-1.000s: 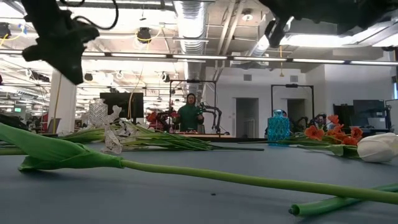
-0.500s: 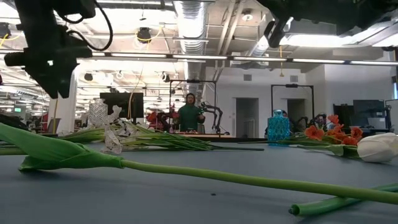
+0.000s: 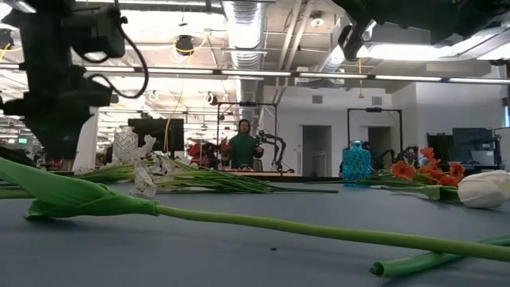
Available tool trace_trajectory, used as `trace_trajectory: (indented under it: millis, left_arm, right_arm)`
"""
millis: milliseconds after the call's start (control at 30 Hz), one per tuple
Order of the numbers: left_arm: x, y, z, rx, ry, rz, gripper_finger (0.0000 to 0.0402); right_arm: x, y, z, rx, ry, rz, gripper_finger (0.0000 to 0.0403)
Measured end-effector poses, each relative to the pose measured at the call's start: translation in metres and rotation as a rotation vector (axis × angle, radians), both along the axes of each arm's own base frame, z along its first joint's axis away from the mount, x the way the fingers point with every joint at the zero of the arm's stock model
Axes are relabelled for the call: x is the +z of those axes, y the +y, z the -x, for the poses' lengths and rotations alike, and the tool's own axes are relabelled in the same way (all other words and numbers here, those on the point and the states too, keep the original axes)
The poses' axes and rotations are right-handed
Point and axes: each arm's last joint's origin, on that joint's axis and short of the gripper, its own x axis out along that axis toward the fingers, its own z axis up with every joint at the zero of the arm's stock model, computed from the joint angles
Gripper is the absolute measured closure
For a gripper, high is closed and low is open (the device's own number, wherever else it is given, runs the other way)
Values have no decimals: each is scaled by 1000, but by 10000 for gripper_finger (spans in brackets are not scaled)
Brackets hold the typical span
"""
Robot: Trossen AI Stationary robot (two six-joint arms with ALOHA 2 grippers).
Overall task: Sort flowers into vase by color
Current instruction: Put the top white flower into the transparent vase
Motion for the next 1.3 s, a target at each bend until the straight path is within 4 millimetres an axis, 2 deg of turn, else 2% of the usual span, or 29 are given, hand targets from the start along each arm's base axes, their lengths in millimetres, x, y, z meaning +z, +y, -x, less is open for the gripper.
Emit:
trace_trajectory:
  millis: [200,300,467,633,767,900,1100,1300]
  left_arm:
    - [-22,-1,2,14,8,31,258]
    - [-26,-1,-1,8,-38,45,258]
    - [-29,-1,-1,-2,-9,43,262]
    - [-37,-1,-7,-42,50,53,289]
    - [-42,-2,-15,-87,73,58,331]
    - [-30,-4,-22,-102,60,50,390]
    - [10,-2,-35,-106,-128,-22,398]
    - [68,1,-46,-169,-452,-183,399]
  right_arm:
    - [0,-1,0,-21,-5,-2,353]
    - [1,-1,0,-23,-6,-2,353]
    - [1,-1,0,-28,-7,-3,353]
    - [1,-1,0,-29,-14,-2,353]
    - [1,-1,0,-29,-15,-1,353]
    - [1,-1,0,-29,-14,-1,353]
    - [1,-1,0,-29,-10,-2,353]
    - [1,-1,0,-34,-11,0,353]
